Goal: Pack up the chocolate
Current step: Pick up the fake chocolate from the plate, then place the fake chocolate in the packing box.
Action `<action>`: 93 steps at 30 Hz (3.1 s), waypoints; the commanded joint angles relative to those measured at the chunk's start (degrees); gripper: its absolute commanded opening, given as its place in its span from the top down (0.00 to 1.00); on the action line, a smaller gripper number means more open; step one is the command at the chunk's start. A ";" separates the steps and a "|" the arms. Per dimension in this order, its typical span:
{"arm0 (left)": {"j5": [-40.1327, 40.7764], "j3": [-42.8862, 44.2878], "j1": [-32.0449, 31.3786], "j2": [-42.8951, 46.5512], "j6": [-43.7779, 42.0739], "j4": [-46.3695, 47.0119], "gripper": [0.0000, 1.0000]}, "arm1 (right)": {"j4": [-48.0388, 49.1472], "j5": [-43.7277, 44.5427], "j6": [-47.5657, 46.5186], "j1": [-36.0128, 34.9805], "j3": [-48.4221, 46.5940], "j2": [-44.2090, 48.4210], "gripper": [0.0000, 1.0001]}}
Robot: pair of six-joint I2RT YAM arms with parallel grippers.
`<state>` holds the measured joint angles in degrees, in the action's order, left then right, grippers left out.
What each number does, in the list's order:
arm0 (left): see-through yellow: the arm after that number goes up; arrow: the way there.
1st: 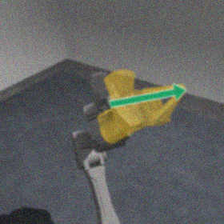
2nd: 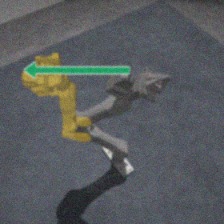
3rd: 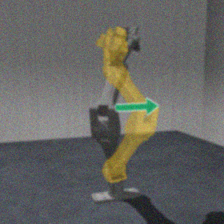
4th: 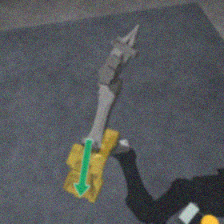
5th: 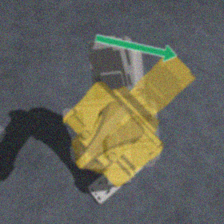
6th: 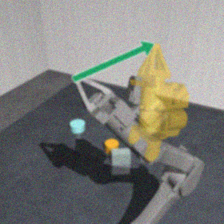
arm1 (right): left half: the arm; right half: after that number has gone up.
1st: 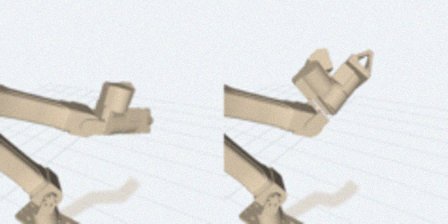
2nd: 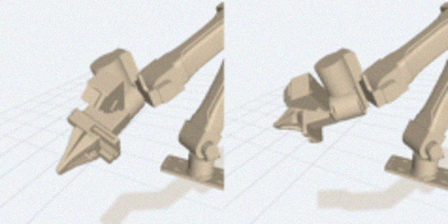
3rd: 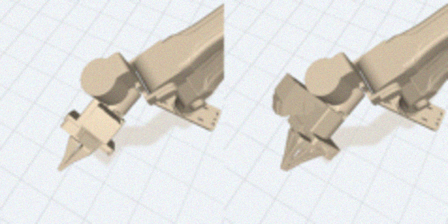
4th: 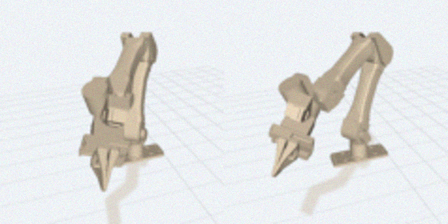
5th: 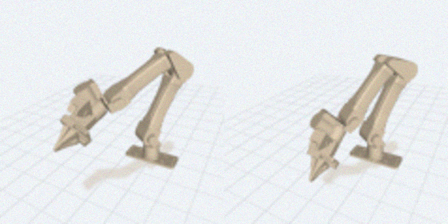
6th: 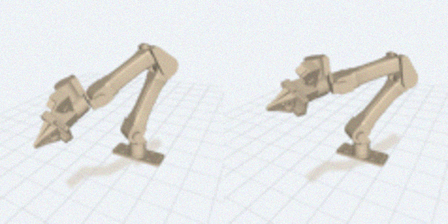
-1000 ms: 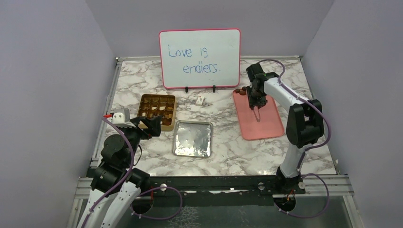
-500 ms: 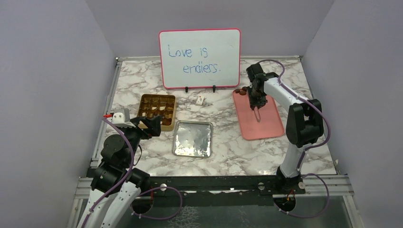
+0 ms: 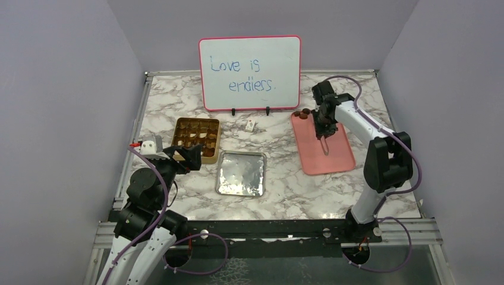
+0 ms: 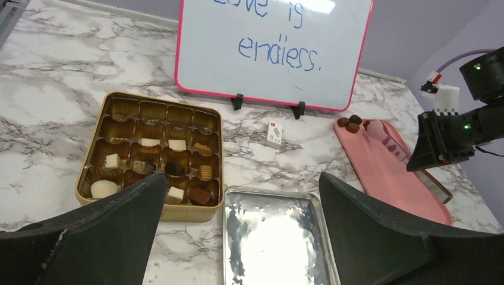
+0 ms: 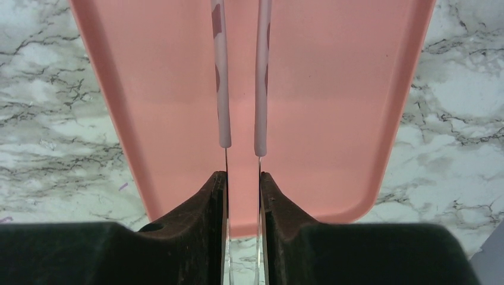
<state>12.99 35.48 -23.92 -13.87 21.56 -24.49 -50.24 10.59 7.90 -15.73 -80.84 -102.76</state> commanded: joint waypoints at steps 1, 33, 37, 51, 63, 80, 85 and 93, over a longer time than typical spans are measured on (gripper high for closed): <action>-0.92 -0.33 0.63 0.17 -0.81 1.71 0.01 | -0.21 -2.22 -0.04 0.25 2.07 5.48 0.79; 0.54 0.16 1.05 1.32 -0.18 1.65 0.01 | 10.18 -27.35 1.75 -11.01 5.49 20.60 0.79; 1.29 0.95 1.07 2.22 0.68 1.70 0.01 | 10.75 -24.93 3.22 -17.01 2.45 16.88 0.79; 5.67 11.17 1.02 0.06 2.49 1.64 0.01 | 9.14 -19.99 6.07 -34.97 -21.03 -6.56 0.78; 5.78 12.62 0.99 1.74 2.08 1.62 0.01 | 1.79 -18.36 4.93 -40.67 -49.25 -27.13 0.78; 6.07 11.99 1.06 3.04 1.99 1.60 0.01 | 4.80 -22.36 6.75 -40.96 -52.49 -34.63 0.73; 6.08 11.76 1.03 3.17 1.67 1.55 0.01 | 5.67 -23.50 6.83 -40.96 -52.48 -35.79 0.72; 6.14 11.32 1.01 3.06 1.87 1.54 0.01 | 5.91 -23.82 5.69 -40.96 -53.18 -36.28 0.67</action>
<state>18.09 47.31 -23.24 -11.51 23.92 -23.27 -46.35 -11.73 14.28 -56.31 -132.53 -138.12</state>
